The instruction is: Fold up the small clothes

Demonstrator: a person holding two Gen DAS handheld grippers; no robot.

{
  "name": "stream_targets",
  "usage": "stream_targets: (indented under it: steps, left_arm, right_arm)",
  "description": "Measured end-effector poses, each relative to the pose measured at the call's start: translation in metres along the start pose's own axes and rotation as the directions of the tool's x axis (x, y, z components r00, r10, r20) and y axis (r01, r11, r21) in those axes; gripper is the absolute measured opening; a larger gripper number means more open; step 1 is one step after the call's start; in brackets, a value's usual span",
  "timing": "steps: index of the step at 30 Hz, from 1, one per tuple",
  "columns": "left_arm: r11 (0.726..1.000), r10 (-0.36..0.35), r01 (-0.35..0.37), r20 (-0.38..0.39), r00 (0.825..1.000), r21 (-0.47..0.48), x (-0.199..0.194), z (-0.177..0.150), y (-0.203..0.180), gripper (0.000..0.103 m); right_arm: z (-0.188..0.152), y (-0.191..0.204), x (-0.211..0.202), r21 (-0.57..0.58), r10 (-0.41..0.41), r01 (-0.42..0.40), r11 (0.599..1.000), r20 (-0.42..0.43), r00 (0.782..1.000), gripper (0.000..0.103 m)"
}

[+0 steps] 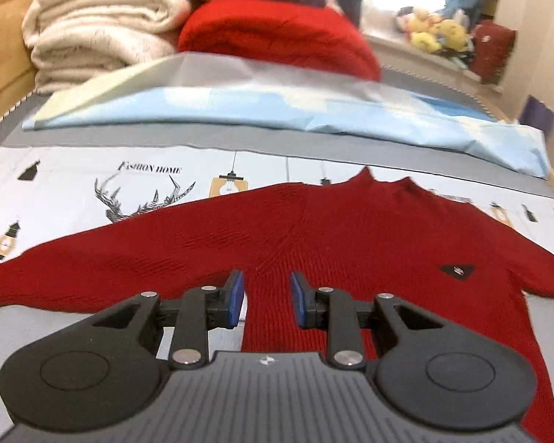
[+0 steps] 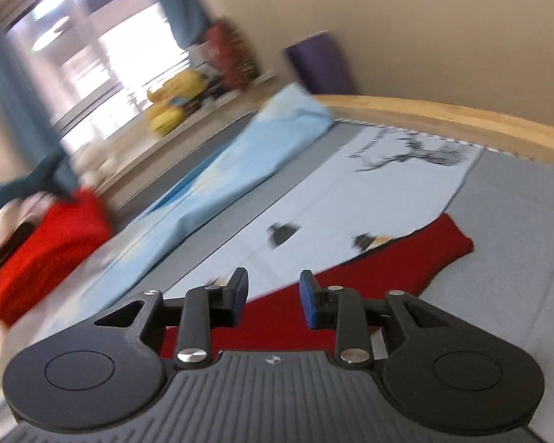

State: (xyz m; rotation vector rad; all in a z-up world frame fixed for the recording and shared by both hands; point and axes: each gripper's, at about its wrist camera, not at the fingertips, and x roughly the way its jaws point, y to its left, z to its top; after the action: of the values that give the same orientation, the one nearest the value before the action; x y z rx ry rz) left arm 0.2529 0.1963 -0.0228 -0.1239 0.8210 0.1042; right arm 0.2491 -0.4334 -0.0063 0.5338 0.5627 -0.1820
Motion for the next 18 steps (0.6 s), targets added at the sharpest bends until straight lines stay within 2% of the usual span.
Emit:
stream_targets:
  steps: [3, 8, 10, 12, 15, 16, 17, 18]
  left_arm:
    - [0.999, -0.036, 0.036, 0.016, 0.999, -0.008, -0.040, -0.022, 0.008, 0.029]
    - [0.998, -0.060, 0.059, -0.020, 0.998, -0.025, -0.085, -0.090, 0.015, 0.029]
    - [0.997, -0.057, 0.055, -0.054, 0.997, -0.045, -0.088, -0.122, 0.020, 0.029]
    - [0.997, -0.046, 0.039, -0.106, 0.993, -0.070, -0.085, -0.151, 0.023, 0.029]
    - [0.995, -0.038, 0.015, -0.233, 0.972, -0.097, -0.079, -0.182, 0.027, 0.030]
    - [0.995, -0.038, 0.014, -0.251, 0.967, -0.094, -0.080, -0.188, 0.026, 0.034]
    - [0.997, -0.040, 0.021, -0.247, 0.968, -0.080, -0.080, -0.194, 0.026, 0.042]
    - [0.998, -0.032, 0.017, -0.240, 0.970, -0.066, -0.080, -0.200, 0.027, 0.045]
  right_arm:
    - [-0.022, 0.013, -0.041, -0.099, 0.036, -0.041, 0.994, -0.058, 0.998, 0.043]
    - [-0.094, 0.010, -0.088, -0.140, 0.054, -0.086, 0.986, -0.220, 0.974, 0.044]
    - [-0.124, -0.002, -0.089, -0.112, 0.040, -0.076, 0.991, -0.290, 0.956, 0.044]
    - [-0.144, -0.007, -0.081, -0.154, -0.040, -0.023, 0.988, -0.396, 0.917, 0.044]
    - [-0.151, -0.009, -0.076, -0.194, -0.078, 0.000, 0.981, -0.395, 0.916, 0.044]
    - [-0.154, -0.011, -0.073, -0.204, -0.086, 0.001, 0.979, -0.410, 0.908, 0.044]
    - [-0.157, -0.014, -0.070, -0.206, -0.101, 0.011, 0.979, -0.430, 0.897, 0.044]
    - [-0.162, -0.018, -0.067, -0.202, -0.121, 0.030, 0.979, -0.455, 0.882, 0.044]
